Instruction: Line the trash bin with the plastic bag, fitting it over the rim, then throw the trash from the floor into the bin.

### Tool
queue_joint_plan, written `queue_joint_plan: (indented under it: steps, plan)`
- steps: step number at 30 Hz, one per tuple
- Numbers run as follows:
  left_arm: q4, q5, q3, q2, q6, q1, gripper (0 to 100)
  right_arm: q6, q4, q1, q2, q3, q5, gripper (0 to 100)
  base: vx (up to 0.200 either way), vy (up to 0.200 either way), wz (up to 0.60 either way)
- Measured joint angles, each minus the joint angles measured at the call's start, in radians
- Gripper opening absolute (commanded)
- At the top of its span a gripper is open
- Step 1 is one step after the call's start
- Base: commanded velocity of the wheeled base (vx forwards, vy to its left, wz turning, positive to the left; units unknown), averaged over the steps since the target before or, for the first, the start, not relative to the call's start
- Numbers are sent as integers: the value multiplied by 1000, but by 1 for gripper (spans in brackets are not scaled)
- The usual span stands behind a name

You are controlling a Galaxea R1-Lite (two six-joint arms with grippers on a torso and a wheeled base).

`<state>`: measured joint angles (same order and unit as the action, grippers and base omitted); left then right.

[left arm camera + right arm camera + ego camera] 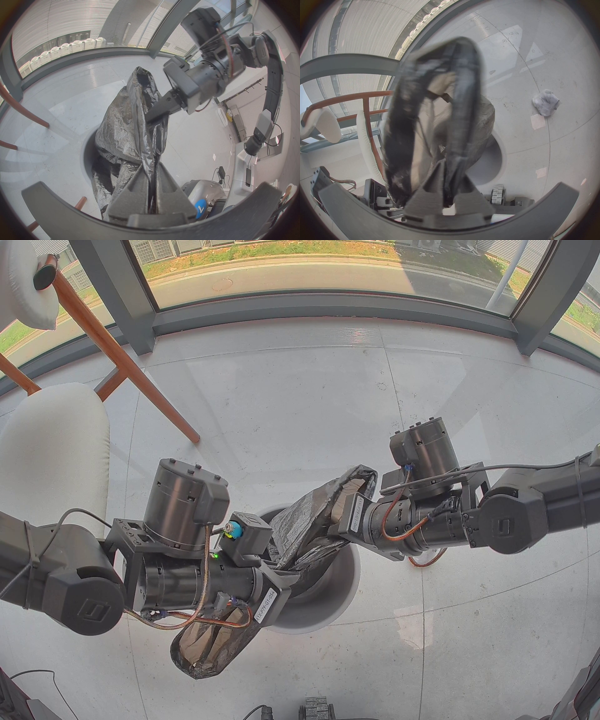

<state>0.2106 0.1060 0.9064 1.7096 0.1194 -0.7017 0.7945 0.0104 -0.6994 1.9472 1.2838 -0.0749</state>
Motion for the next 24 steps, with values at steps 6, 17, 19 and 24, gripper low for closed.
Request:
queue_joint_plan:
  steps: [6, 17, 19, 24]
  plan:
    - [2, -2, 9, 16, -5, 27, 0, -3, 5, -14, 19, 0, 31, 0, 0, 0, 0]
    - [60, -19, 24, 83, -36, 94, 100, -4, 13, -18, 50, 7, 39, 0, 0, 0, 0]
    - [71, -19, 33, 101, -38, 102, 100, -3, 35, -21, 53, 8, 40, 0, 0, 0, 0]
    - [73, -20, 77, 143, -64, 116, 100, -2, 72, -39, 58, -1, 44, 0, 0, 0, 0]
